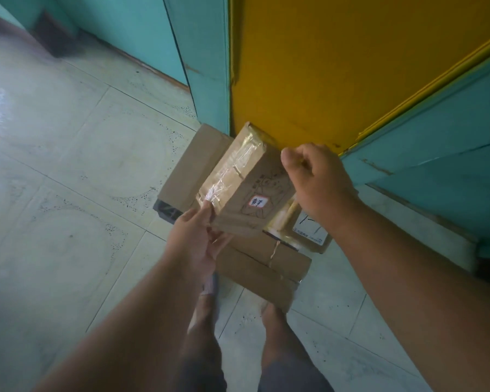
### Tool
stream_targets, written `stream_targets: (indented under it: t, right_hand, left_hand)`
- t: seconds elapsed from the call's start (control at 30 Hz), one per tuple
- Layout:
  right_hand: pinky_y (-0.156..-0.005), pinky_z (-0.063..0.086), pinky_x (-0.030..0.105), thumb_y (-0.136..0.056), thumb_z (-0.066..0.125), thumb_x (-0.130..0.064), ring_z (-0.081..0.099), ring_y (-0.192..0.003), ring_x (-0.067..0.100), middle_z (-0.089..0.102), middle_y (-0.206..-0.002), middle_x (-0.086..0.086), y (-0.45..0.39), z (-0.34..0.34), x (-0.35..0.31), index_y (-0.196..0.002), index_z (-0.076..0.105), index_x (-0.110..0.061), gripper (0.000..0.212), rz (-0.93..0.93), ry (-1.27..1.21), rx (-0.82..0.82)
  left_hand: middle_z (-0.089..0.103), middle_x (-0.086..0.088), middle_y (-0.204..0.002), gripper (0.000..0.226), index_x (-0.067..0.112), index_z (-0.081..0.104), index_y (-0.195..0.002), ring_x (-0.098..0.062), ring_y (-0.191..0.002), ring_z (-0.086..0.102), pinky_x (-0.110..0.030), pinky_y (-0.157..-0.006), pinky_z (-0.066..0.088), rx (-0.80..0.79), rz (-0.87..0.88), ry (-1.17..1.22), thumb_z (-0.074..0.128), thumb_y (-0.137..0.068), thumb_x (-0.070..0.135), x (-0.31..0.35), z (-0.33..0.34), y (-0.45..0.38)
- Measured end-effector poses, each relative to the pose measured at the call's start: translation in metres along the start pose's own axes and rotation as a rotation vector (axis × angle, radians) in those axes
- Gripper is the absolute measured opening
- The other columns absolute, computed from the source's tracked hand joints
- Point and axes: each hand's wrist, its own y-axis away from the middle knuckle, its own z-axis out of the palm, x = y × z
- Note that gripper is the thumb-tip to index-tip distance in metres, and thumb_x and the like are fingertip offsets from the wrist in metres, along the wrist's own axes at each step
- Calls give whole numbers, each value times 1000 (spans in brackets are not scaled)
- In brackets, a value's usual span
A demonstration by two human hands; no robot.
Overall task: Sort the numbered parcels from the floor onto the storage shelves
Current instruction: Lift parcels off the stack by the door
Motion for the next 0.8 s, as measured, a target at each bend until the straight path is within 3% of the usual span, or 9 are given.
stream_targets:
  t: [0.13,0.27,0.4,0.47,0.53,0.63,0.7,0.8]
  right_hand:
    - [-50,35,28,-90,33,-64,45,-60,8,48,-67,-1,52,-56,-61,-84,54,-15,54,66,-28,-53]
    - [-50,31,26,-95,31,-62,43,-60,9,47,-68,1,100,-92,-109,-76,49,-11,57,227,-46,44]
    - [-50,27,28,-95,41,-61,46,-59,14,48,-64,-2,149,-112,-131,-71,45,-16,51,370,-74,252]
    - [-51,31,26,-90,54,-60,53,-62,11,55,-70,-5,170,-119,-138,-79,50,-18,44,401,-107,298]
    - [-54,37,23,-85,69,-49,57,-75,4,61,-87,-8,189,-126,-141,-101,55,-18,38,411,-166,334]
    - [-78,55,29,-76,80,-42,62,-104,9,62,-116,-7,217,-141,-138,-134,47,-20,71,396,-328,391]
    - [-87,57,37,-78,80,-39,63,-108,12,60,-125,-6,236,-155,-133,-141,44,-26,74,414,-402,421]
    - [-92,55,47,-85,74,-36,68,-101,15,66,-119,-8,266,-174,-120,-133,54,-30,52,480,-537,424]
  left_hand:
    - [72,-14,-107,32,9,55,-133,-29,-104,70,-49,-101,52,-209,68,-86,51,-101,14,21,-34,68]
    - [65,-19,-126,49,16,46,-139,-39,-116,63,-59,-102,47,-371,115,-74,50,-95,-5,41,-56,118]
    - [69,-19,-122,31,20,49,-125,-38,-111,68,-60,-96,52,-515,76,-125,59,-95,18,64,-56,159]
    - [67,-20,-123,20,14,51,-116,-38,-112,67,-59,-96,52,-513,119,-201,57,-98,20,78,-53,175]
    - [65,-19,-124,13,14,56,-109,-39,-118,62,-58,-98,51,-550,167,-259,58,-96,15,87,-47,190]
    - [70,-19,-114,19,13,57,-99,-37,-119,63,-61,-100,49,-665,195,-312,62,-81,8,91,-39,212]
    - [71,-18,-113,23,12,58,-101,-34,-118,63,-54,-93,56,-737,220,-373,63,-79,8,88,-31,223]
    - [70,-21,-116,16,10,61,-104,-36,-116,64,-55,-95,54,-817,211,-459,56,-93,1,77,-14,242]
